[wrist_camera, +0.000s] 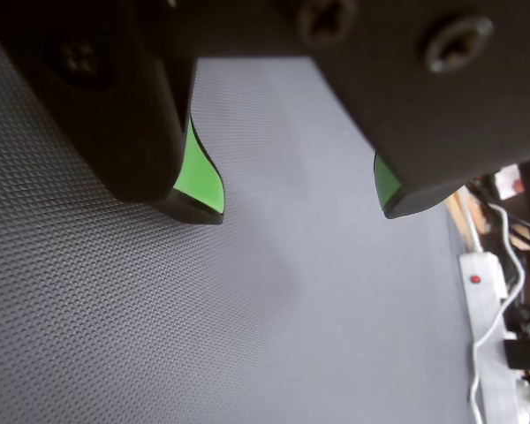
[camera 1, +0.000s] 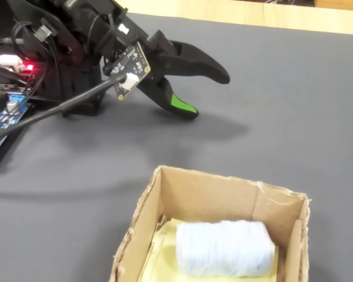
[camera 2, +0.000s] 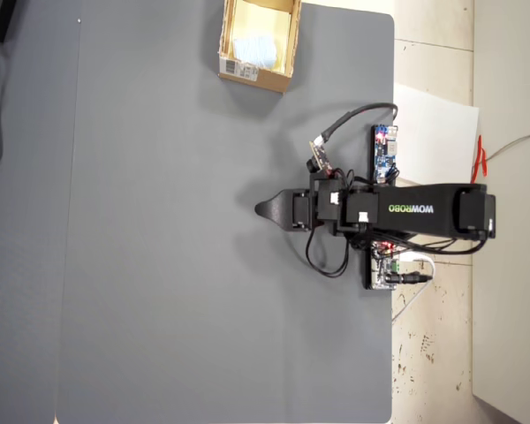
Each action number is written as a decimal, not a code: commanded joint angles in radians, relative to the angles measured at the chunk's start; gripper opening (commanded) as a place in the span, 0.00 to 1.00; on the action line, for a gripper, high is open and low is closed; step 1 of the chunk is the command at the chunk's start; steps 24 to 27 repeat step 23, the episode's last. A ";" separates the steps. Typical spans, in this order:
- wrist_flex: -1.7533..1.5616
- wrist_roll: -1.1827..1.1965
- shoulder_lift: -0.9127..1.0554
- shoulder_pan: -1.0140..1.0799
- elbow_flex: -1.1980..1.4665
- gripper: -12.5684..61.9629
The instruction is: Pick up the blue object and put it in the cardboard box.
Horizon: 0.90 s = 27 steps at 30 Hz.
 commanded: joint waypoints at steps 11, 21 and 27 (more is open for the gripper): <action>0.184 0.029 0.086 0.006 0.040 0.62; 0.186 0.028 0.086 0.008 0.040 0.62; 0.184 0.028 0.086 0.006 0.040 0.62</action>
